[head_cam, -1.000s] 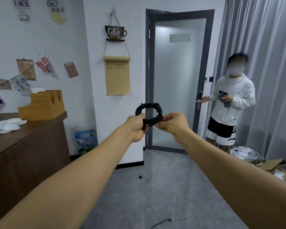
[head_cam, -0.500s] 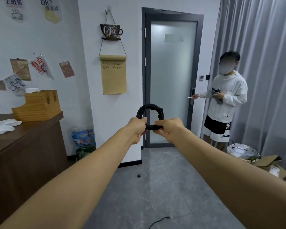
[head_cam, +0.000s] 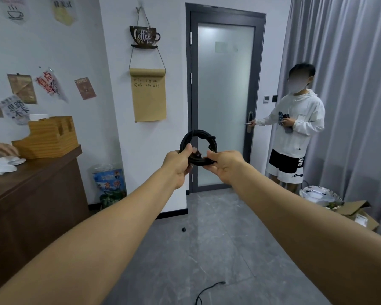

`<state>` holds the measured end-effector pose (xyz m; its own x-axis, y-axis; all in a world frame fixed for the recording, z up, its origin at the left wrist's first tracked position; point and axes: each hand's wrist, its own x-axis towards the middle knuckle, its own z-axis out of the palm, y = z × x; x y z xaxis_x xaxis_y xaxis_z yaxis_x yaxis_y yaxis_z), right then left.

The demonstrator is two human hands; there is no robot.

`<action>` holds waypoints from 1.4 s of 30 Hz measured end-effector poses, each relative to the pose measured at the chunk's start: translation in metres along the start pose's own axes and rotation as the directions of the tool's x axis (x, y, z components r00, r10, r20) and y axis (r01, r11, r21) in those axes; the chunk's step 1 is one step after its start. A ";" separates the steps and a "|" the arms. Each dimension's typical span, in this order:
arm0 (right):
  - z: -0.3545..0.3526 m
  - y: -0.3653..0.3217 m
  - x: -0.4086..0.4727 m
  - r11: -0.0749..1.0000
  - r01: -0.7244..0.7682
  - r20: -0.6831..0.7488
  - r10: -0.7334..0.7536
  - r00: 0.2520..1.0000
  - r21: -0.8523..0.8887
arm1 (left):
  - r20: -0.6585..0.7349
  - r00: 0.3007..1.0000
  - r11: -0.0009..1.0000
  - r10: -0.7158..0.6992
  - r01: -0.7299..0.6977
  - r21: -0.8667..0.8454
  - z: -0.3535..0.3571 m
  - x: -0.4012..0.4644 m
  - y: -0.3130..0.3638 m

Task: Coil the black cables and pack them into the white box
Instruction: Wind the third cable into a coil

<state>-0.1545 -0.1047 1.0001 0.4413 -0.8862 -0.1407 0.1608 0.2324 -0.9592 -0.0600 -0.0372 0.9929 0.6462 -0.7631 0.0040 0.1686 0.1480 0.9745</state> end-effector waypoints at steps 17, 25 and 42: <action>0.004 -0.015 -0.013 0.938 0.116 0.108 -0.085 0.990 -0.325 | 0.056 0.997 0.995 -0.046 0.041 0.087 -0.007 0.000 0.001; -0.002 -0.017 -0.009 0.940 0.106 0.101 -0.077 0.992 -0.326 | 0.009 1.000 0.993 0.001 -0.002 0.114 -0.011 -0.003 -0.003; 0.012 -0.014 0.000 0.982 -0.060 0.060 0.072 0.996 -0.180 | -0.037 0.987 0.968 0.156 -0.160 -0.192 -0.015 -0.004 -0.002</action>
<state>-0.1463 -0.1032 1.0166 0.5041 -0.8415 -0.1941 -0.0274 0.2090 -0.9775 -0.0521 -0.0252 0.9878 0.6917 -0.7070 0.1475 0.2029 0.3862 0.8998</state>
